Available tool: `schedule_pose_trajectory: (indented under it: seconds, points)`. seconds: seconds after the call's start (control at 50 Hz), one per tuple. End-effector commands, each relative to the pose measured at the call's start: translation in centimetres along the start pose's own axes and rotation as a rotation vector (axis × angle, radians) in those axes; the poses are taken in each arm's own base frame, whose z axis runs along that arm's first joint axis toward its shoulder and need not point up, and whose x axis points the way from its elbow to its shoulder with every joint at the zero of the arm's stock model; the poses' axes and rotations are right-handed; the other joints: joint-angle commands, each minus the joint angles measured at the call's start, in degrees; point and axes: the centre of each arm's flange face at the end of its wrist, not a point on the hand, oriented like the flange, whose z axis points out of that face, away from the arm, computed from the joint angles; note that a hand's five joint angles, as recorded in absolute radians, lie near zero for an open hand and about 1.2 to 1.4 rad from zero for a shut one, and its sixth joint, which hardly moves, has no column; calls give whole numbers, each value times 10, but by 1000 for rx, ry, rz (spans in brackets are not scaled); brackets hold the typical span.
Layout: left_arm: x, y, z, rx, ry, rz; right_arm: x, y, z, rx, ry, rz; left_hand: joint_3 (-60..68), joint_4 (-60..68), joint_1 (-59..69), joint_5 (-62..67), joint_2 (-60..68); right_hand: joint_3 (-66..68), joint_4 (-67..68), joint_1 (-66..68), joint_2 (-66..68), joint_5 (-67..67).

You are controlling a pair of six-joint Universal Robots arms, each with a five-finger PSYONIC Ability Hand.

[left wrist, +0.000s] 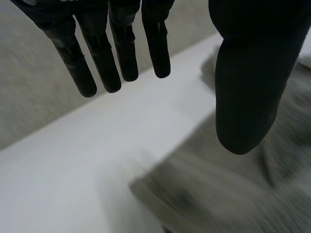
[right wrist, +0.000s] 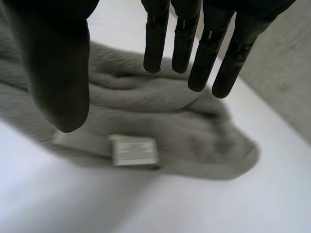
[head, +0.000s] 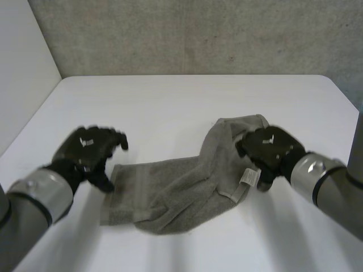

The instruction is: Fold the towel.

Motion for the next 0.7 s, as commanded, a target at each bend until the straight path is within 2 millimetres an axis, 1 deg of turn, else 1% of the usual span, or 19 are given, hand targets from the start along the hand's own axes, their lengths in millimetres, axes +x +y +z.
schedule_pose_trajectory:
  seconds: [0.02, 0.04, 0.06, 0.12, 0.22, 0.28, 0.32, 0.34, 0.38, 0.4, 0.42, 0.44, 0.46, 0.5, 0.54, 0.6, 0.64, 0.66, 0.7]
  points:
    - [8, 31, -2, -56, 22, 35, -17, 25, 5, -32, -36, 77, -100, -100, -100, -100, -100, -46, -47, -43, -46, -40]
    - [9, 38, 3, -56, 22, 35, -18, 30, 11, -23, -32, 83, -177, -176, -176, -177, -177, -46, -47, -43, -46, -40]
    - [10, 46, 9, -60, 23, 36, -19, 35, 17, -17, -26, 85, -172, -172, -172, -172, -173, -43, -43, -40, -43, -37]
    - [11, 52, 14, -62, 24, 37, -19, 38, 22, -15, -23, 92, -172, -172, -172, -172, -173, -40, -40, -36, -39, -34]
    - [15, 73, 33, -106, 41, 34, -20, 53, 45, -23, -29, 163, -156, -155, -155, -155, -156, -38, -38, -35, -38, -32]
    - [16, 77, 38, -121, 44, 34, -20, 54, 50, -13, -26, 171, -130, -130, -130, -130, -130, -36, -37, -33, -36, -30]
    - [17, 83, 46, -142, 49, 32, -21, 57, 57, -3, -27, 171, -13, -13, -13, -13, -13, -33, -33, -30, -33, -27]
    - [17, 83, 46, -142, 49, 32, -21, 57, 57, -3, -27, 171, -13, -12, -12, -12, -13, -33, -33, -30, -33, -27]
    - [15, 86, 57, -144, 47, 31, -22, 62, 62, -14, -32, 174, 151, 152, 152, 152, 151, -31, -32, -28, -31, -25]
    - [15, 86, 57, -144, 47, 31, -22, 62, 62, -14, -32, 174, 152, 152, 153, 152, 152, -31, -32, -28, -31, -25]
    - [15, 85, 63, -137, 45, 32, -22, 62, 63, -15, -32, 175, 246, 246, 246, 246, 245, -31, -32, -28, -31, -25]
    - [15, 85, 63, -137, 45, 32, -22, 63, 64, -15, -32, 178, 246, 247, 247, 247, 246, -20, -20, -16, -19, -14]
    - [14, 83, 68, -127, 43, 33, -22, 63, 64, -15, -32, 178, 308, 308, 308, 308, 308, -19, -20, -16, -19, -13]
    - [11, 78, 74, -107, 35, 35, -22, 62, 65, -10, -30, 178, 320, 321, 321, 321, 320, 6, 5, 9, 6, 12]
    - [7, 65, 87, -53, 18, 41, -19, 59, 69, 25, -14, 173, 324, 324, 324, 324, 324, 118, 117, 121, 118, 124]
    - [3, 58, 94, -23, 5, 42, -20, 54, 74, 61, -9, 169, 324, 324, 324, 324, 324, 197, 197, 200, 197, 203]
    - [-4, 46, 107, 29, -22, 45, -20, 54, 77, 62, -9, 169, 324, 324, 324, 324, 324, 259, 259, 262, 259, 265]
    - [-4, 46, 108, 29, -22, 45, -20, 54, 77, 62, -9, 169, 324, 324, 324, 324, 324, 260, 259, 263, 260, 266]
    - [-7, 38, 119, 61, -31, 48, -19, 54, 80, 61, -6, 169, 324, 324, 324, 324, 324, 431, 430, 434, 431, 437]
